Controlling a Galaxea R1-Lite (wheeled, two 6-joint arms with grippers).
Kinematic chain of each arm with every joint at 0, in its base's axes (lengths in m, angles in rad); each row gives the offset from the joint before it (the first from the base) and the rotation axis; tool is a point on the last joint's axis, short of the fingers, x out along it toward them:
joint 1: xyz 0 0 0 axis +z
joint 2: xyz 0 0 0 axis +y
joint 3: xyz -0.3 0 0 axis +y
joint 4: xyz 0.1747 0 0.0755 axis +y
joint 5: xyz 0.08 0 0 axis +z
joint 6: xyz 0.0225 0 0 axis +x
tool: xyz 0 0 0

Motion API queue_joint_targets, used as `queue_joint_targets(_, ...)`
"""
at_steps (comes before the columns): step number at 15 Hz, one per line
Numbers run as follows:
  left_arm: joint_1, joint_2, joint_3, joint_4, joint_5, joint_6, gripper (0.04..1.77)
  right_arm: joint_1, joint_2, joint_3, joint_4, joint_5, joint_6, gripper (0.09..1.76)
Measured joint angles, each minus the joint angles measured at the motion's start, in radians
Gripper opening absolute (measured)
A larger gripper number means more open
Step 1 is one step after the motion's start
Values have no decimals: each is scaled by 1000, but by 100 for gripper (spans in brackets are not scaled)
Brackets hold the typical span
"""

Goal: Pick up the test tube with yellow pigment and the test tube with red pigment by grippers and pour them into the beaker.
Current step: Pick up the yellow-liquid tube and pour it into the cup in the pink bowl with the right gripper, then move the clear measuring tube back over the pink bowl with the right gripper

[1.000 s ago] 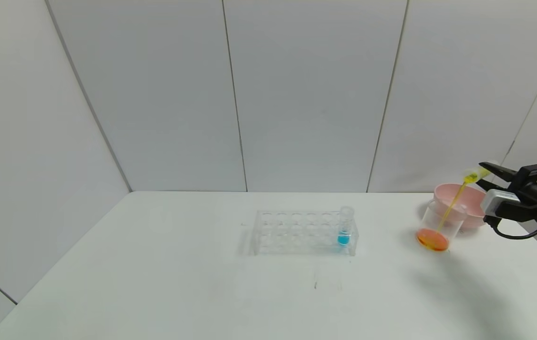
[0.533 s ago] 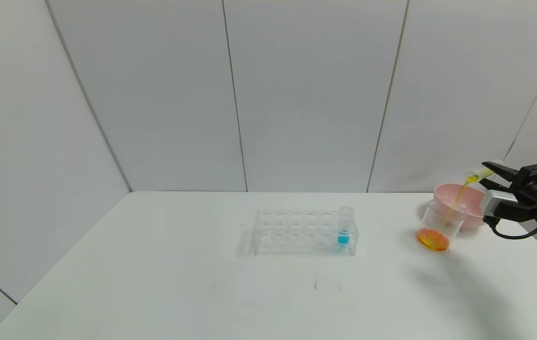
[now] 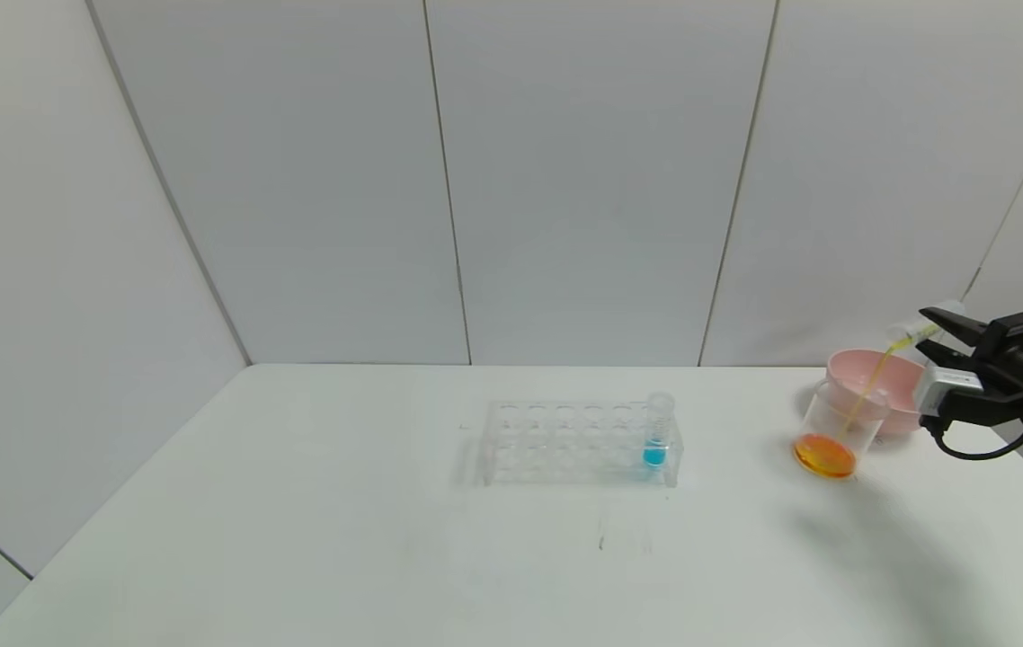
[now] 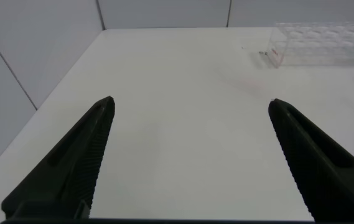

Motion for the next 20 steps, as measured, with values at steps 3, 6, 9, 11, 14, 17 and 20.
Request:
queue_joint_targets(3, 0, 0, 0, 0, 0, 0, 176, 4, 0, 2, 0, -12, -8, 52)
queue_joint_targets(6, 0, 0, 0, 0, 0, 0, 176, 7, 0, 0, 0, -13, -8, 52)
queue_joint_targets(9, 0, 0, 0, 0, 0, 0, 176, 7, 0, -4, -1, -18, -28, 52)
queue_joint_targets(11, 0, 0, 0, 0, 0, 0, 176, 6, 1, -1, 2, -25, -17, 52)
queue_joint_targets(14, 0, 0, 0, 0, 0, 0, 176, 12, 1, -28, 64, -90, 144, 52)
queue_joint_targets(17, 0, 0, 0, 0, 0, 0, 176, 39, 8, -122, 193, -196, 513, 52)
queue_joint_targets(20, 0, 0, 0, 0, 0, 0, 176, 54, 26, -200, 284, -259, 980, 52)
